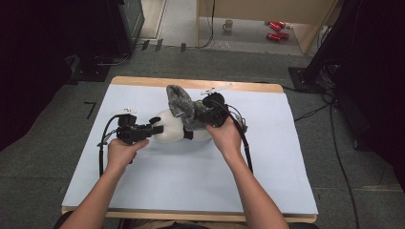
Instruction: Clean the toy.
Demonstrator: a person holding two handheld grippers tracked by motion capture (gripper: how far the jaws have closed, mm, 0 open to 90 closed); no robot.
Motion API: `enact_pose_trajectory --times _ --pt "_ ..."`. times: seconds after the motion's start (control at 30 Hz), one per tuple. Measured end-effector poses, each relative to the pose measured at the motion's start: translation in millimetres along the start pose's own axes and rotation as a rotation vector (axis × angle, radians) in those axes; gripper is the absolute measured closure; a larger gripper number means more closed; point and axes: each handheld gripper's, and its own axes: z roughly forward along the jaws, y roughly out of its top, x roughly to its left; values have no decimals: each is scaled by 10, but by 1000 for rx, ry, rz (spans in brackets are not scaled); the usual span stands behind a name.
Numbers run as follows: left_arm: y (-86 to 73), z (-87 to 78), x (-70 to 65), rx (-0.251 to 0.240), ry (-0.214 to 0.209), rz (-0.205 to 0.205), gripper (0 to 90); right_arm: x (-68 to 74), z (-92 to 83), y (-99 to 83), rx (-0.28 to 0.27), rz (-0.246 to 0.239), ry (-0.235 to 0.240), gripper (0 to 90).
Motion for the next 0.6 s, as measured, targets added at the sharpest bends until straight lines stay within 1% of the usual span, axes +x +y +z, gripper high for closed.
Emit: enact_pose_trajectory --times 0.07,0.1,0.23,0.4,0.5,0.6 --pt "-5 -3 15 2 -5 0 581 -62 -51 0 -4 10 -17 782" --pt "-8 -2 19 1 -9 -4 580 -110 -78 -4 -9 21 -16 781" --pt "-12 -2 19 1 -7 -4 578 -262 -190 -27 -25 58 -39 783" --pt "-14 -4 20 0 -5 -1 577 -450 -332 -66 -29 83 -92 786" --pt "-16 -4 28 -2 -10 -4 577 -508 -404 -83 -36 96 -109 786" --pt "-19 -10 32 4 -10 -4 576 -527 -480 -78 -54 101 -112 787"
